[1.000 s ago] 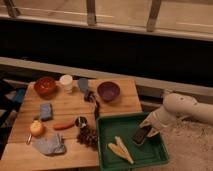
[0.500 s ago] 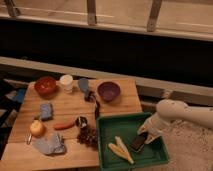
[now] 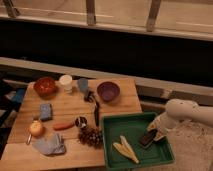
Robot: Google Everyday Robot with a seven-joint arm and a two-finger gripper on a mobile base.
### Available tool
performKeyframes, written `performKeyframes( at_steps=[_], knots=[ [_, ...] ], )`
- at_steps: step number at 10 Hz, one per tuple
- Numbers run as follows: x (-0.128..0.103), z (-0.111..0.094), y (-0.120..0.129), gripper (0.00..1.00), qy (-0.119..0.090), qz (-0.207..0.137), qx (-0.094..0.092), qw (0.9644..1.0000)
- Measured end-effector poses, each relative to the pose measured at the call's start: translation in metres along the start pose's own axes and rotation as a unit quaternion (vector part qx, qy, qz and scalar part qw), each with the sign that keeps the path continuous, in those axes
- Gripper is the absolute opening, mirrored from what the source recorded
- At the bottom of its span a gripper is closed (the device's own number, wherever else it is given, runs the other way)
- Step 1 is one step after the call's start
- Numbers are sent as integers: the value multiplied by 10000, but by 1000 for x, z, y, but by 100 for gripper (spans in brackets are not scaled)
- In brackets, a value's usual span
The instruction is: Wipe tray with eraser
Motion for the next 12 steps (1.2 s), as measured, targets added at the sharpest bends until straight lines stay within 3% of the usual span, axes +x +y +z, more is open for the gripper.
performKeyframes(
  at_steps=[4, 7, 9, 12],
  knots=[
    [30, 13, 51, 9, 243, -339, -347, 9985],
    [62, 25, 61, 9, 464, -594, -315, 9967],
    [76, 27, 50, 9, 401, -588, -5, 9975],
    [61, 17, 12, 9, 106, -413, 507, 9978]
  ],
)
